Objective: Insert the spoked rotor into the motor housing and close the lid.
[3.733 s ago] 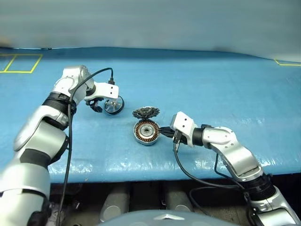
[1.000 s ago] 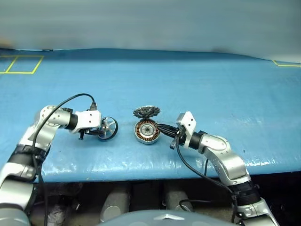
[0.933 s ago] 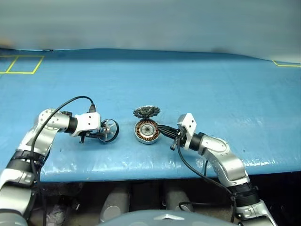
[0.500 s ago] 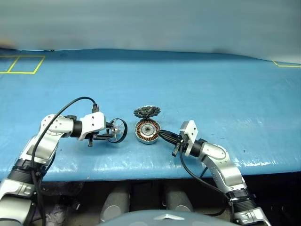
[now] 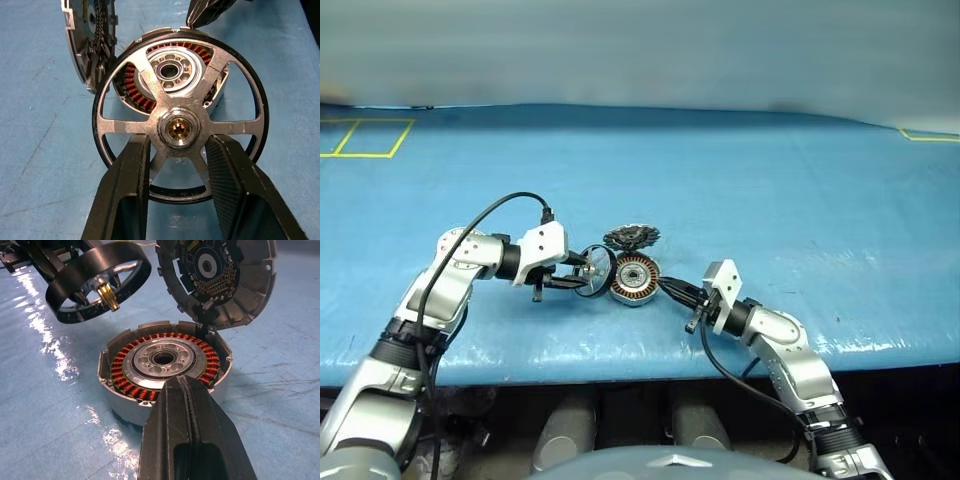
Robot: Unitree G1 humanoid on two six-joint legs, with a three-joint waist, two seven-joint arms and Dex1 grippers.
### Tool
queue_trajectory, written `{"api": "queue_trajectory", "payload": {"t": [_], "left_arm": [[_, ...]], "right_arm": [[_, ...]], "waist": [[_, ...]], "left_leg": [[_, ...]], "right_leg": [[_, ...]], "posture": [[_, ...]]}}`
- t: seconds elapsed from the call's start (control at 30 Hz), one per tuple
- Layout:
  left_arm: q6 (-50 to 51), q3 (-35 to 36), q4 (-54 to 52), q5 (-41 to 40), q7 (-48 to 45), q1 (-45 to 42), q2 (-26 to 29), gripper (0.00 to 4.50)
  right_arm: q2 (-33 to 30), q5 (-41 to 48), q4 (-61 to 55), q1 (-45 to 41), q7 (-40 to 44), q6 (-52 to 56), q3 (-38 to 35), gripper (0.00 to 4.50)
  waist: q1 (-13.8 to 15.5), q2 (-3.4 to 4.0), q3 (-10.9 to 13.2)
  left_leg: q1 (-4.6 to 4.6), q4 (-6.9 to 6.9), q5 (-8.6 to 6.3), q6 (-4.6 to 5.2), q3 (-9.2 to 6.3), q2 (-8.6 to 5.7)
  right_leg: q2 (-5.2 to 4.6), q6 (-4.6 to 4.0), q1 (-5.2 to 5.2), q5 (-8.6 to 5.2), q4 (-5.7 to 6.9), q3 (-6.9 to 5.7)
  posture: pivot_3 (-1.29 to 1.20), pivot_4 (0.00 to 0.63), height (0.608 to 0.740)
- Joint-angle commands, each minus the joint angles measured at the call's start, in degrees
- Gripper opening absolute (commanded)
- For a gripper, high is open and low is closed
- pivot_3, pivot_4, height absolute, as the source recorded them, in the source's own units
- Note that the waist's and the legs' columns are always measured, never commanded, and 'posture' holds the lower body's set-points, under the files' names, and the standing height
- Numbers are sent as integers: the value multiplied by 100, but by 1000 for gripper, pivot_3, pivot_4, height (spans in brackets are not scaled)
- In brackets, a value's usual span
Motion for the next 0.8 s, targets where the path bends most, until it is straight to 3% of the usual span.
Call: {"api": "queue_trajectory", "payload": {"t": [0.03,0.8], "left_arm": [[-9,-111,18,-39,-99,-223,-109,1546],[166,-461,706,6,-324,-954,-651,1546]], "right_arm": [[29,-10,-93,24,-32,-110,3,0],[76,-49,-30,175,-181,-151,8,0]], "waist": [[-1,0,0],[-5,0,0]], "left_leg": [[0,0,0,0,0,0],[-2,-1,0,1,3,0]], "right_leg": [[0,0,0,0,-1,0],[0,1,10,-1,-1,3]], "posture": [[0,150,740],[0,150,740]]}}
